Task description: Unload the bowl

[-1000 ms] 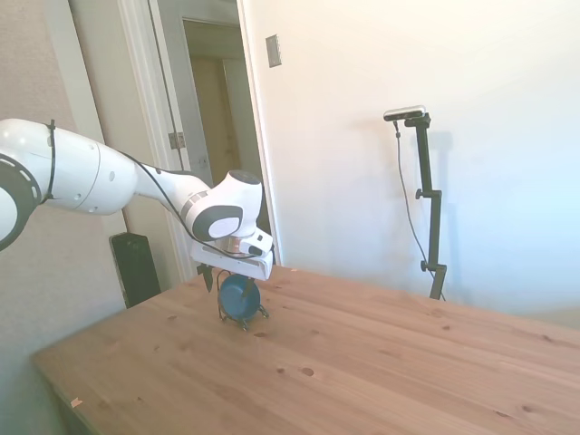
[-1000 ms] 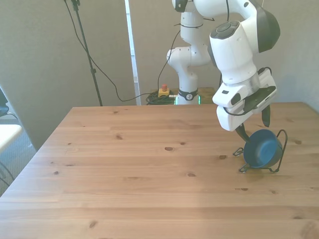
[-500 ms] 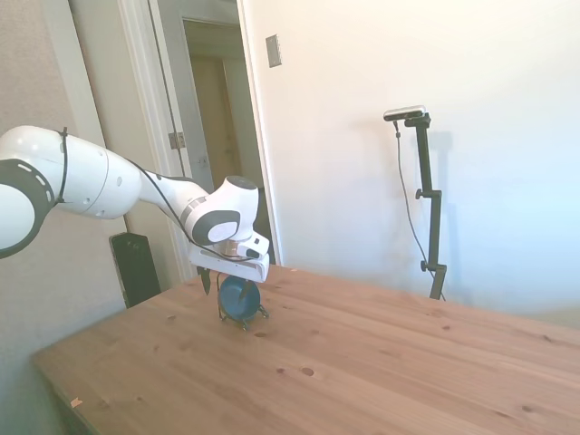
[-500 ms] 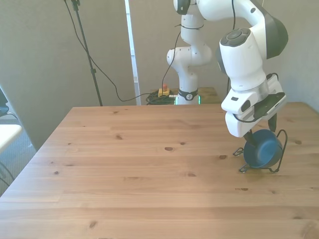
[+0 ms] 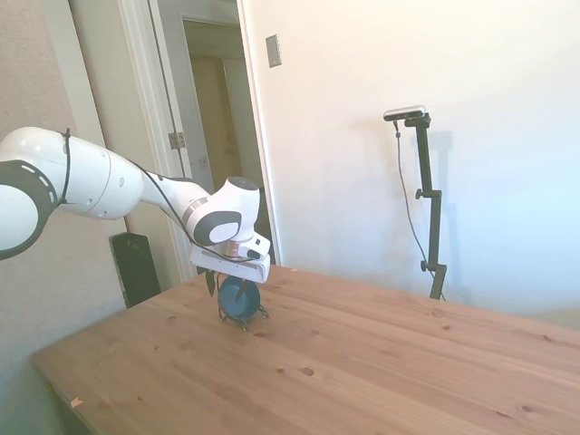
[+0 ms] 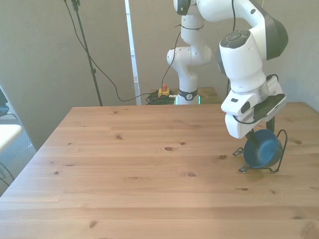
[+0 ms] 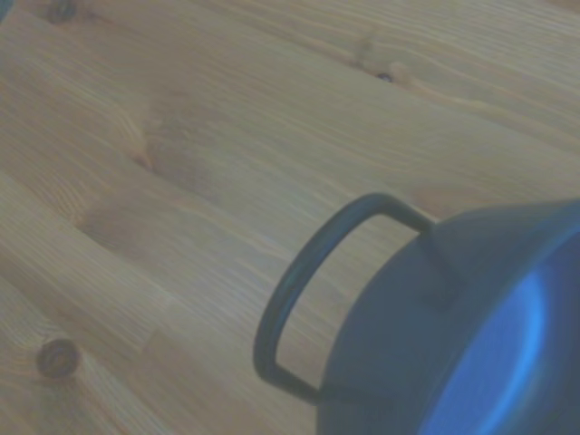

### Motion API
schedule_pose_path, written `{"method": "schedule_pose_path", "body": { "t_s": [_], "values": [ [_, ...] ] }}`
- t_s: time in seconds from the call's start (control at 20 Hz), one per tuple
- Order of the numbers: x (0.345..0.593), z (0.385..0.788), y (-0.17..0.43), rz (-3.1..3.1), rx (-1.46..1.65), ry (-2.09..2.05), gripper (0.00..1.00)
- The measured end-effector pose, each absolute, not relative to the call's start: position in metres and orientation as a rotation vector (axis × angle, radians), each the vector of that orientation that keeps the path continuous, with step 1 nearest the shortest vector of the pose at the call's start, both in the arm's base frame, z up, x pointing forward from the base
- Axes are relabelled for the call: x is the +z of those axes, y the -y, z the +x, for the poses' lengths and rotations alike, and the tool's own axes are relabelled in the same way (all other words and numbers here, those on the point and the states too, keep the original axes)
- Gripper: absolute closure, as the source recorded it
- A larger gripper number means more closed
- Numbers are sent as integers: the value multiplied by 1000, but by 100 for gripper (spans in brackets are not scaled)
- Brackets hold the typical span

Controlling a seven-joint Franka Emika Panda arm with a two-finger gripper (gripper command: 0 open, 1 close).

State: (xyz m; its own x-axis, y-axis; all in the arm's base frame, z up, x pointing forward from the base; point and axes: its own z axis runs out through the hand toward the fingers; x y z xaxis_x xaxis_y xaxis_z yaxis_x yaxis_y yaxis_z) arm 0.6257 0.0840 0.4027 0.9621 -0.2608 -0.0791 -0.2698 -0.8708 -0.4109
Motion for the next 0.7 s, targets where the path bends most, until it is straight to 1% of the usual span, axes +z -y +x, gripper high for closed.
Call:
{"method": "schedule_pose_path", "body": {
  "t_s": [0.25,0.7],
  "values": [
    [397,630,-78,-2669,95,-373,100],
    [404,632,-78,-2645,143,-342,100]
  ]
}}
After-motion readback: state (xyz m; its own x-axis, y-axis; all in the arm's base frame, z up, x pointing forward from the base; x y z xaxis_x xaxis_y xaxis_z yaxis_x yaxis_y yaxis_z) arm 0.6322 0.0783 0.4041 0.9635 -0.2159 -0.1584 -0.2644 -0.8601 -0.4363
